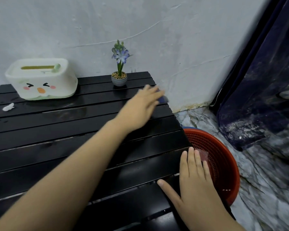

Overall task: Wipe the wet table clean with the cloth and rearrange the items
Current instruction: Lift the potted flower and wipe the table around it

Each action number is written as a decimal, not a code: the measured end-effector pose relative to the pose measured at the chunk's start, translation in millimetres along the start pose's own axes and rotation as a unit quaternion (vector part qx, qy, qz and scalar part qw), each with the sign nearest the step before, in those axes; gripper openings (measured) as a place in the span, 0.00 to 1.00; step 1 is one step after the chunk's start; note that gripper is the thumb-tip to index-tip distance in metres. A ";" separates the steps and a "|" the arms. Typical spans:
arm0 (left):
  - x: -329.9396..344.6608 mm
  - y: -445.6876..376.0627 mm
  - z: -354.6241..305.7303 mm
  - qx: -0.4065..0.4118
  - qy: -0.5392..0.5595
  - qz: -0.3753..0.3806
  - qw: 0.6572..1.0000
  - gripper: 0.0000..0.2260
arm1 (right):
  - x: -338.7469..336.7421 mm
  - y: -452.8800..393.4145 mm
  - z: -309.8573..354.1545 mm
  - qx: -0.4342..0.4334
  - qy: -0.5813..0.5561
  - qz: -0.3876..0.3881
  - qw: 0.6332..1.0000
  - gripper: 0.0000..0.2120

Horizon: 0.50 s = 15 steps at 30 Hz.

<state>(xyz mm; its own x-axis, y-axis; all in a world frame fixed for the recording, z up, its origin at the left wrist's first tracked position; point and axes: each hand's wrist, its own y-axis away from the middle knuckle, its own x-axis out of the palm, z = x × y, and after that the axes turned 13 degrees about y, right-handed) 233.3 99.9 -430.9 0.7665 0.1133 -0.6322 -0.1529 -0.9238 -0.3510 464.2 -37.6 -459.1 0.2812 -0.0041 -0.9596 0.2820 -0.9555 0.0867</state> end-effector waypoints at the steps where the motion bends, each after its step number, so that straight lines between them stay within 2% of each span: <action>1: 18.1 -14.5 -3.6 -0.003 -0.015 0.032 0.999 0.20 | -1.7 -1.2 0.3 -0.003 -0.005 0.002 1.000 0.49; 4: 48.4 -23.9 5.1 -0.049 -0.063 0.111 0.991 0.21 | -4.5 -6.9 1.0 -0.027 -0.019 0.002 0.999 0.48; 6: 43.1 -12.1 14.8 -0.055 -0.054 0.112 0.991 0.20 | -11.1 -10.4 2.6 -0.068 -0.035 0.016 0.997 0.50; 10: -2.5 33.9 30.9 -0.082 -0.043 0.089 0.992 0.19 | -21.8 -8.4 5.5 -0.110 -0.062 0.051 0.991 0.58; 15: -88.8 141.2 58.8 -0.159 -0.078 -0.009 0.984 0.18 | -28.8 -3.9 7.8 -0.104 -0.042 0.063 0.992 0.52</action>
<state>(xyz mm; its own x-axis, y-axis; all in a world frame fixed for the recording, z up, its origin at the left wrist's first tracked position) 107.0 -19.1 -465.0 0.6585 0.1636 -0.7346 0.0822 -0.9859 -0.1459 447.9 -36.1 -433.9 0.2503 -0.1521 -0.9562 0.4357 -0.8643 0.2515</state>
